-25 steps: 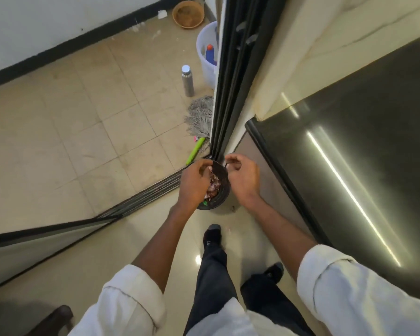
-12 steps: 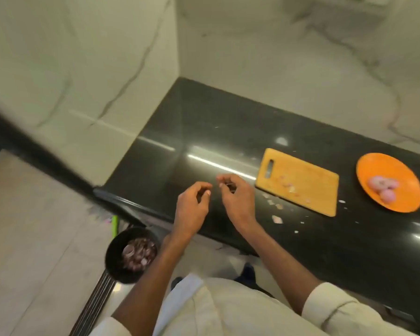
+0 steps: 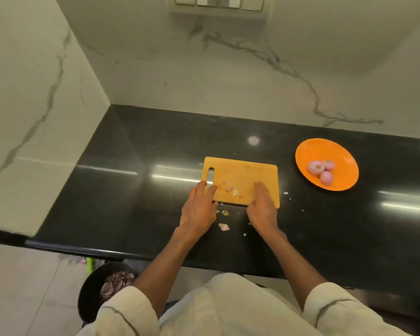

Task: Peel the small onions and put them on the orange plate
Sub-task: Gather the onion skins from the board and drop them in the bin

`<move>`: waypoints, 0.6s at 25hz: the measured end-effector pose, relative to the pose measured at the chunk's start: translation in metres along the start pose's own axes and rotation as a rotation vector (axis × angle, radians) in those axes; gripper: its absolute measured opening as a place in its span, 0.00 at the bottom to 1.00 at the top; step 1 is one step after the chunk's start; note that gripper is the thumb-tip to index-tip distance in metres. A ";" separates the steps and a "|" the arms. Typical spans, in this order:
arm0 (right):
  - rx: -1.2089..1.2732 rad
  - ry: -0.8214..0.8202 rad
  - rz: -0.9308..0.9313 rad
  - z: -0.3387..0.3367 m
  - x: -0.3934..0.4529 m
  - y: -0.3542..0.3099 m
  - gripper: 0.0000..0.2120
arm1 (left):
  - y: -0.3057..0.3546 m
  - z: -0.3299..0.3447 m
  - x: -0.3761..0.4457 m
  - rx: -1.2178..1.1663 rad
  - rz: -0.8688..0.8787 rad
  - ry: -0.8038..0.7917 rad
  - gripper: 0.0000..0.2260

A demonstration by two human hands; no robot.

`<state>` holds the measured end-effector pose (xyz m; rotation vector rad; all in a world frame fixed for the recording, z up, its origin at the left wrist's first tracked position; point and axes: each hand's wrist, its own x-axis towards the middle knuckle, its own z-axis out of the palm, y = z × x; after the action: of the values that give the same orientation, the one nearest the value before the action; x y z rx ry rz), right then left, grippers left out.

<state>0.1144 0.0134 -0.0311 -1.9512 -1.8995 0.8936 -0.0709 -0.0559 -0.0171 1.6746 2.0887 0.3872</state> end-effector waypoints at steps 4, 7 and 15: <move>-0.088 -0.114 -0.185 -0.003 0.019 0.009 0.36 | 0.010 0.011 0.016 0.101 -0.065 0.013 0.28; -0.147 -0.130 -0.243 -0.005 0.022 0.002 0.36 | 0.015 0.013 0.024 0.103 -0.090 0.062 0.25; -0.070 -0.094 -0.418 -0.010 0.016 0.004 0.28 | 0.022 0.018 0.032 0.088 -0.004 0.011 0.33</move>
<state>0.1225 0.0306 -0.0296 -1.4776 -2.3003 0.8117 -0.0491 -0.0212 -0.0272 1.7213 2.1450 0.3084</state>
